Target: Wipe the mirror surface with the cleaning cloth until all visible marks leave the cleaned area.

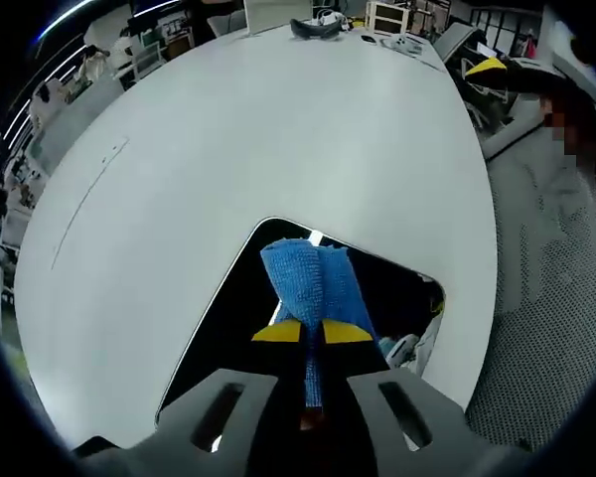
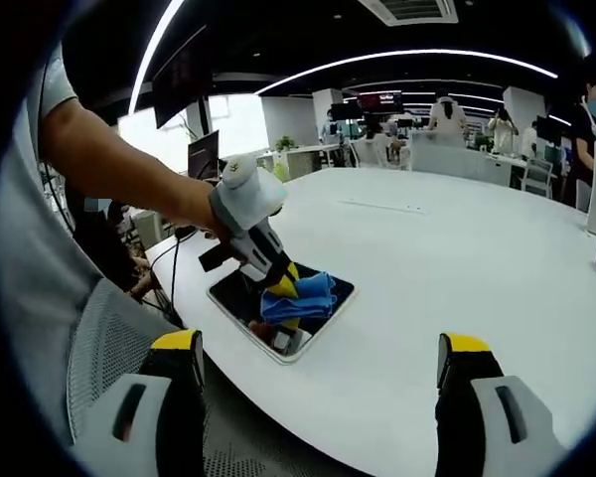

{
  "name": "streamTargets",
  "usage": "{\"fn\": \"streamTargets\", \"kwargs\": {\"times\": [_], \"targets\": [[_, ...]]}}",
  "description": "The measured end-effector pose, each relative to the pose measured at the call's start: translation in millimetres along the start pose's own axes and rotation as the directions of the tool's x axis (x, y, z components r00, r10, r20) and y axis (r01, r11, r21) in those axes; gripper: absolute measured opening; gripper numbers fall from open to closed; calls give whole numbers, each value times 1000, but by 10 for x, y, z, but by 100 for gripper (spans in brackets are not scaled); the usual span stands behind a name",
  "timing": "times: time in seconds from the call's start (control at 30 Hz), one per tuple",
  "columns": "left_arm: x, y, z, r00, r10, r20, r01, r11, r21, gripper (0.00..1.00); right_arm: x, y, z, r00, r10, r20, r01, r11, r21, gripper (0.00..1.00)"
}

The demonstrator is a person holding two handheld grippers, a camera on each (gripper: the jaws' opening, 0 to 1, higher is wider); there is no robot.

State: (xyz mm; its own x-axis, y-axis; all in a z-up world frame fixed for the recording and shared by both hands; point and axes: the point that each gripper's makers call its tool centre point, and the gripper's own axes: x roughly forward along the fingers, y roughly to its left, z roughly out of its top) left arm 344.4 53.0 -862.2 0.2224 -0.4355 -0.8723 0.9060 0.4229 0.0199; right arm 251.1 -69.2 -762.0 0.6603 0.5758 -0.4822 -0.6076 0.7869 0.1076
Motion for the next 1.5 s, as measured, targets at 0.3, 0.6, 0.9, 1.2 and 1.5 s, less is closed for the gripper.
{"fn": "streamTargets", "kwargs": {"times": [0.3,0.6,0.9,1.2,1.5], "targets": [[-41,-130,-77,1000,-17,-3,17,1000,-11,3,-4,16,-3,1000,6,-2,-6,1000,-1,97],[-72,-273,-152,999,-33,-11,32,998,-45,3,-8,13,2,1000,1,2,-1,1000,-2,97],[-121,-451,-230,999,-50,-20,49,998,-46,3,-2,16,-5,1000,1,-5,-1,1000,-10,97],[-155,-543,-288,998,-63,-29,62,997,-52,3,-3,-1,3,1000,-7,3,7,1000,-14,97],[-172,-597,-317,996,-78,-44,76,996,-47,3,-9,-3,4,1000,-12,3,12,1000,-16,97]]}}
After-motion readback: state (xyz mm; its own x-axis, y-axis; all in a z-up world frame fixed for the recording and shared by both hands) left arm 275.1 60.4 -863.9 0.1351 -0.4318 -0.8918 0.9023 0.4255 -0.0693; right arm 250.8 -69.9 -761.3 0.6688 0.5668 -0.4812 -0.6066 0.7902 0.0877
